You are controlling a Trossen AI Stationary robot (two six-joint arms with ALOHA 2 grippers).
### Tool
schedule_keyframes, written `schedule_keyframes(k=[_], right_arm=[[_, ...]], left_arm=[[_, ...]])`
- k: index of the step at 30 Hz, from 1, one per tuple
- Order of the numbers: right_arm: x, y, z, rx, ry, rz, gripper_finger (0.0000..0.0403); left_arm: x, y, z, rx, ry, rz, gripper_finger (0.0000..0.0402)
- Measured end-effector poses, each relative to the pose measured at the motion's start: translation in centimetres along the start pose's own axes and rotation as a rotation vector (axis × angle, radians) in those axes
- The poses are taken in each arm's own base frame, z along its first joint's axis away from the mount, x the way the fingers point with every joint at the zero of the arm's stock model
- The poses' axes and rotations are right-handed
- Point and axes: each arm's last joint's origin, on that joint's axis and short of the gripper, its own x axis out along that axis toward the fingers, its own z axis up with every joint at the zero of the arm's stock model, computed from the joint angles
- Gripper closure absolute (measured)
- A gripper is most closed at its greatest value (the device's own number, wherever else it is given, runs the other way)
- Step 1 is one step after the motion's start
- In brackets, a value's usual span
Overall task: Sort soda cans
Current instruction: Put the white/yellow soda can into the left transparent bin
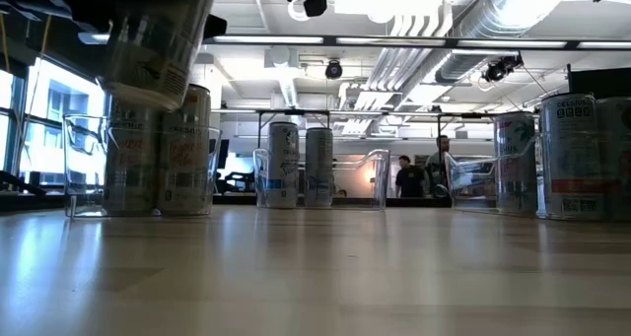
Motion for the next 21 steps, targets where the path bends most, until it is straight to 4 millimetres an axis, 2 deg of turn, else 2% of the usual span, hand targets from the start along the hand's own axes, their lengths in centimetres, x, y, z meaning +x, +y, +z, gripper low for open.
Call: schedule_keyframes(k=[6, 21], right_arm=[[0.1, -0.1, -0.7, 0.000, 0.047, 0.027, 0.0180], [0.0, -0.2, -2.6, 0.062, 0.216, -0.025, 0.0180]], left_arm=[[0.4, 0.1, 0.0, -0.022, 0.025, -0.107, 0.0132], [-0.5, -0.3, -1.9, 0.017, 0.187, -0.113, 0.0124]])
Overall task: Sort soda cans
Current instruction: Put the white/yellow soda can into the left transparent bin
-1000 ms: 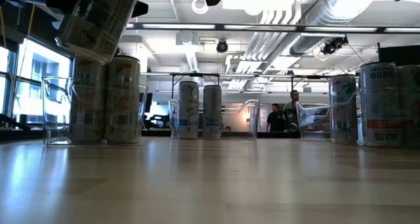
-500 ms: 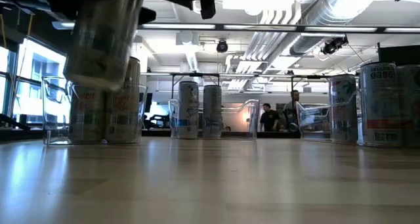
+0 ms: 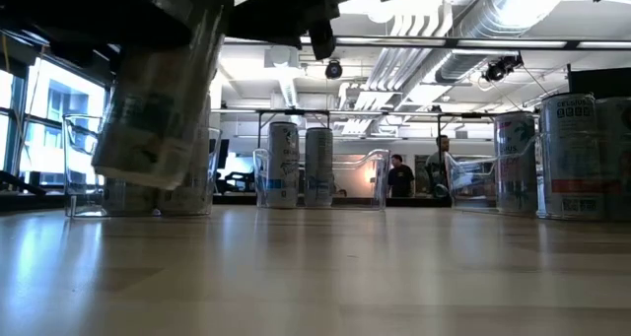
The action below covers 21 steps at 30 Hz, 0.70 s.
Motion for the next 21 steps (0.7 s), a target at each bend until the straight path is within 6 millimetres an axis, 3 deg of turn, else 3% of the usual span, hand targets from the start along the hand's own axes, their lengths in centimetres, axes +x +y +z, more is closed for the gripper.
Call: schedule_keyframes(k=[9, 21], right_arm=[[1.0, 0.1, -1.3, 0.042, -0.025, 0.016, 0.0180], [1.5, -0.2, -2.0, 0.050, -0.022, 0.026, 0.0180]], left_arm=[[-0.8, 0.0, -0.1, -0.012, 0.046, -0.016, 0.0124], [0.5, 1.2, 0.1, -0.119, 0.043, 0.009, 0.0122]])
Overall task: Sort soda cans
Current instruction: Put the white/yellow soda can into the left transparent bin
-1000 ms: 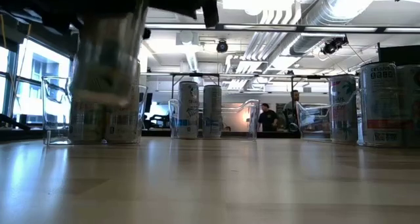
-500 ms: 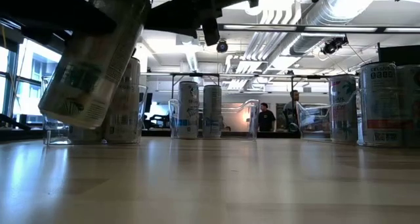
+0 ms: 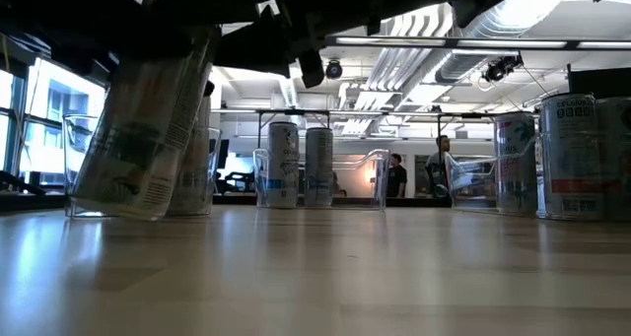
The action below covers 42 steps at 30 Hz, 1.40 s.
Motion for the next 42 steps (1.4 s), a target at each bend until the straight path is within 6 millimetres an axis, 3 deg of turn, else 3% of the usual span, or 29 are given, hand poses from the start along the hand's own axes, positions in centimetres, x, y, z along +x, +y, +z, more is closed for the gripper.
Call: schedule_keyframes(k=[11, 25, 37, 42], right_arm=[[0.0, 0.0, -0.2, -0.008, 0.020, 0.006, 0.0180], [-0.1, 0.0, -0.2, -0.008, 0.046, -0.015, 0.0180], [-0.1, 0.0, -0.6, -0.038, 0.076, 0.011, 0.0180], [-0.1, 0.0, -0.6, -0.049, 0.081, 0.010, 0.0180]], left_arm=[[0.4, 0.2, 0.7, 0.009, -0.025, -0.068, 0.0077], [0.1, -0.2, 1.2, 0.051, -0.078, -0.090, 0.0076], [0.8, 0.7, 1.2, -0.046, -0.022, -0.131, 0.0075], [0.6, 0.2, 1.3, 0.012, -0.063, -0.115, 0.0075]])
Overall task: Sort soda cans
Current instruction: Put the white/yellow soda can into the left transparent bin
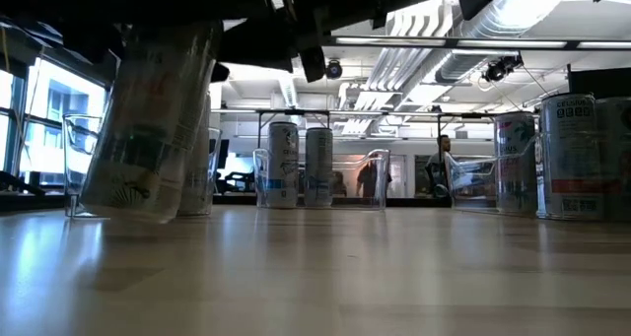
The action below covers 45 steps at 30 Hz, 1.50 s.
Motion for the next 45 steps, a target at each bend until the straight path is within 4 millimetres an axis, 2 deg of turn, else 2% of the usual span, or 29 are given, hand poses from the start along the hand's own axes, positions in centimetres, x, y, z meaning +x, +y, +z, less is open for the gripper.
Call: schedule_keyframes(k=[9, 16, 18, 21, 26, 31, 35, 37, 40, 45], right_arm=[[0.0, 0.2, 0.1, 0.006, 0.004, 0.027, 0.0181], [-0.3, 0.0, -0.3, -0.041, 0.063, 0.008, 0.0183], [-0.7, -0.2, -0.1, -0.052, 0.089, -0.040, 0.0183], [-1.1, -0.6, 0.2, -0.075, 0.113, -0.115, 0.0183], [-1.5, -0.2, 0.2, -0.109, 0.137, -0.061, 0.0183], [-1.4, 0.0, 0.3, -0.105, 0.140, 0.006, 0.0182], [-1.4, 0.1, 0.4, -0.097, 0.136, 0.042, 0.0145], [-1.3, 0.0, 0.4, -0.094, 0.132, 0.046, 0.0130], [-1.2, -0.1, 0.5, -0.093, 0.124, 0.054, 0.0119], [-1.1, -0.1, 0.2, -0.111, 0.119, 0.059, 0.0115]], left_arm=[[-1.5, -2.4, -0.2, 0.204, -0.076, 0.049, 0.0075], [-2.0, -3.1, -0.1, 0.175, -0.097, 0.054, 0.0076], [-2.2, -3.7, 0.4, 0.160, -0.123, 0.003, 0.0076], [-2.7, -4.2, 0.0, 0.195, -0.115, -0.019, 0.0076], [-3.5, -5.0, 0.0, 0.205, -0.154, 0.020, 0.0076], [-4.4, -5.1, 0.0, 0.172, -0.186, 0.173, 0.0076], [-5.1, -4.8, 0.5, 0.082, -0.240, 0.366, 0.0076], [-5.1, -4.6, 0.5, 0.058, -0.249, 0.398, 0.0076], [-4.9, -4.5, 0.5, 0.024, -0.248, 0.360, 0.0076], [-4.6, -4.8, 0.5, 0.092, -0.211, 0.224, 0.0076]])
